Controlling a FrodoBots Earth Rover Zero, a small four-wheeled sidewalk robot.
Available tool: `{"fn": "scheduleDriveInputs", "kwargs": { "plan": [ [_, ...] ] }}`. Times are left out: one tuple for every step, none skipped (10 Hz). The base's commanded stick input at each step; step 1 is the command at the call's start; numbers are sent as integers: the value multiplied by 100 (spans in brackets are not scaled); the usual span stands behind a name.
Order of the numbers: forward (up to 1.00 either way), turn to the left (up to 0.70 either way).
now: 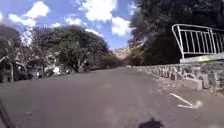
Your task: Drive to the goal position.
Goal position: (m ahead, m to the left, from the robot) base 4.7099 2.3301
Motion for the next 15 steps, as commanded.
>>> {"fn": "scheduleDriveInputs", "kwargs": {
  "plan": [
    [50,0],
    [50,0],
    [50,0],
    [50,0],
    [50,0],
    [50,0],
    [50,0],
    [50,0],
    [50,0],
    [50,0],
    [50,0],
    [50,0],
    [50,0],
    [50,0],
    [50,0]
  ]
}}
